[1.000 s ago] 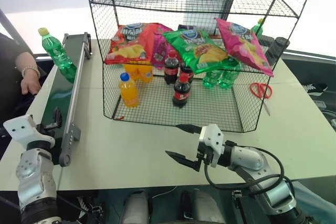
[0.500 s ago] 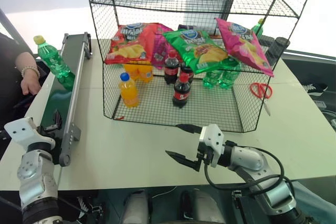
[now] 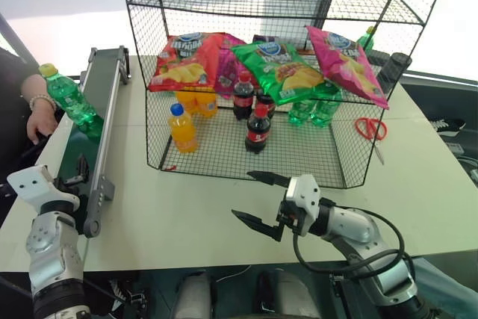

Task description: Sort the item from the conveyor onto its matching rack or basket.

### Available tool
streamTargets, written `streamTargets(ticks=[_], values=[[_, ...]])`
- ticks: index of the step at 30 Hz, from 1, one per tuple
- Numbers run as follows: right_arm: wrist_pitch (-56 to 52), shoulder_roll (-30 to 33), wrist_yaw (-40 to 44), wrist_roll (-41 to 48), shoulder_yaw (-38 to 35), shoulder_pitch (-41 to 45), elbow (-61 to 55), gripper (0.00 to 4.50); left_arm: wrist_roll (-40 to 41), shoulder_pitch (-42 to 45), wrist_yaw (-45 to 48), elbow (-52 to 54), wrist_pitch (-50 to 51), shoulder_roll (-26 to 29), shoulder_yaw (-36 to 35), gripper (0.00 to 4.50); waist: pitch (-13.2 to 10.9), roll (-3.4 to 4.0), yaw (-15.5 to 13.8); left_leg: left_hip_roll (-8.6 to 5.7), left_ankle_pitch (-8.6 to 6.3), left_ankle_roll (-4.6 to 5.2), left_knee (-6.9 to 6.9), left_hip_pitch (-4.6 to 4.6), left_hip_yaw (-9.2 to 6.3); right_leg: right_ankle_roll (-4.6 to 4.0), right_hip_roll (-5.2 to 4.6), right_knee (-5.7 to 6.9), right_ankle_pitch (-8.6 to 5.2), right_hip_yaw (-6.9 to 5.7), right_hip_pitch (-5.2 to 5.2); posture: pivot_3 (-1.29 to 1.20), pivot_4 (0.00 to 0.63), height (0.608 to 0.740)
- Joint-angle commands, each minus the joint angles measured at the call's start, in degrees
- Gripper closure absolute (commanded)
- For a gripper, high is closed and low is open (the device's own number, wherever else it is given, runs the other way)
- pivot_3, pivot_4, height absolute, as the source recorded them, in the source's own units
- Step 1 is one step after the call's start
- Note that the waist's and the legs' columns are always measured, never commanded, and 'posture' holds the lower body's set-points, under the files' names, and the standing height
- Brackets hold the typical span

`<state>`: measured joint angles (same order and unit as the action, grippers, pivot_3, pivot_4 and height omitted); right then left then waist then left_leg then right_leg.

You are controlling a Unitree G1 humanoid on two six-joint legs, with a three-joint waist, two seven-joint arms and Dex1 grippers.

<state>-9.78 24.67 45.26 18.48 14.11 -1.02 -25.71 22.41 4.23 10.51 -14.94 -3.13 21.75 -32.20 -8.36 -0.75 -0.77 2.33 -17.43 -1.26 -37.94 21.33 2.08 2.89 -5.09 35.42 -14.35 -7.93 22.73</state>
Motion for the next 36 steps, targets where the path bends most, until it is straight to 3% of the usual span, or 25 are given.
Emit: streamTargets(ticks=[1, 36], values=[[-0.2, -0.18, 0.12, 1.31, -0.65, 1.2, -1.22, 0.04, -0.42, 0.45, -0.5, 1.39, -0.94, -0.03, 0.06, 0.0, 0.0, 0.0, 0.0, 0.0, 0.0, 0.0, 0.0, 0.0, 0.0, 0.0, 0.0, 0.0, 0.0, 0.0, 0.0, 0.0, 0.15, 0.735], [-4.61, 0.7, 0.58, 3.63, -0.93, 3.14, -2.42, 0.04, -1.98, -0.13, -1.37, 3.82, -3.29, 0.33, -0.32, 0.0, -0.03, 0.03, -0.01, 0.05, -0.01, 0.0, 0.04, 0.04, 0.0, -0.02, -0.02, -0.09, 0.01, 0.0, 0.03, 0.0, 0.15, 0.735]])
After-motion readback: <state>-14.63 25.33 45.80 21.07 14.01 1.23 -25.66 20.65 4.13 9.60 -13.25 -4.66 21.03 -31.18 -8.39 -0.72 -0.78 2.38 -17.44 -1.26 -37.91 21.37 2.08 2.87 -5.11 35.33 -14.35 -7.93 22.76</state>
